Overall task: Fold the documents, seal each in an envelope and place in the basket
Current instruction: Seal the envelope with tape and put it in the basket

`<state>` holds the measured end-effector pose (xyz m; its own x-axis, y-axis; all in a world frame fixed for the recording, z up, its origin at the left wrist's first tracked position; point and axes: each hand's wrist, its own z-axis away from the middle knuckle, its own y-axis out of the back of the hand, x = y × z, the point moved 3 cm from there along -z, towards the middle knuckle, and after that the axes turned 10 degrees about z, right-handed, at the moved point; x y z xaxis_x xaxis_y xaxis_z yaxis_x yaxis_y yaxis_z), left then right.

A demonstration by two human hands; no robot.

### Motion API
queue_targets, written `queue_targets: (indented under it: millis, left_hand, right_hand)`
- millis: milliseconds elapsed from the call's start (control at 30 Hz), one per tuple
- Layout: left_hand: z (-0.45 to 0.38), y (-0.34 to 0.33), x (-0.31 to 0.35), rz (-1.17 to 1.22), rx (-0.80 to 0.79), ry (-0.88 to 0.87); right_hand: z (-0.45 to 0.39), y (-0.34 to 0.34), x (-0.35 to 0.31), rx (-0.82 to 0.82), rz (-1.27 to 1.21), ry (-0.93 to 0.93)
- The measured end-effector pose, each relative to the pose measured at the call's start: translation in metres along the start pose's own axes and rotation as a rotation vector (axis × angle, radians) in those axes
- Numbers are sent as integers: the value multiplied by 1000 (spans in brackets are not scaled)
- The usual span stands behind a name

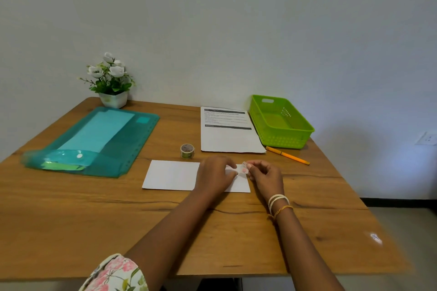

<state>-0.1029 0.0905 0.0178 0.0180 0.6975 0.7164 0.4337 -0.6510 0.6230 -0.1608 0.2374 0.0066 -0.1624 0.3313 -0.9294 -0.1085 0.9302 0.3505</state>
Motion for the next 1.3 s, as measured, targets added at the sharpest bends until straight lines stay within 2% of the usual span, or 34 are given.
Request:
queue_targets:
  millis: [67,200,300,567,833,933,1300]
  left_hand:
    - [5,0,-7,-105,-35,-85]
    - [8,-1,-13,-124,-52,-119]
    - [7,-2,-16,-118,-55,-112]
    - [6,-4,-17,-120,-43,-155]
    - [8,-7,-13,-196,-111,-226]
    - [9,-8,-12,-247,-133,-264]
    - [8,-11,-17,-225,-147,-239]
  right_hand:
    - [-9,0,-3,-65,58,-40]
    - [-26,-1,-8,-202,192,-90]
    - [-30,-5,-11,-223,338,-74]
    - [-38,-11,-14,-255,486,-77]
    - [-39,-14,-12,-210,641,-14]
    - [-37,-13,-11,-176,640,0]
    - [-31,-14,-9,-118,587,-1]
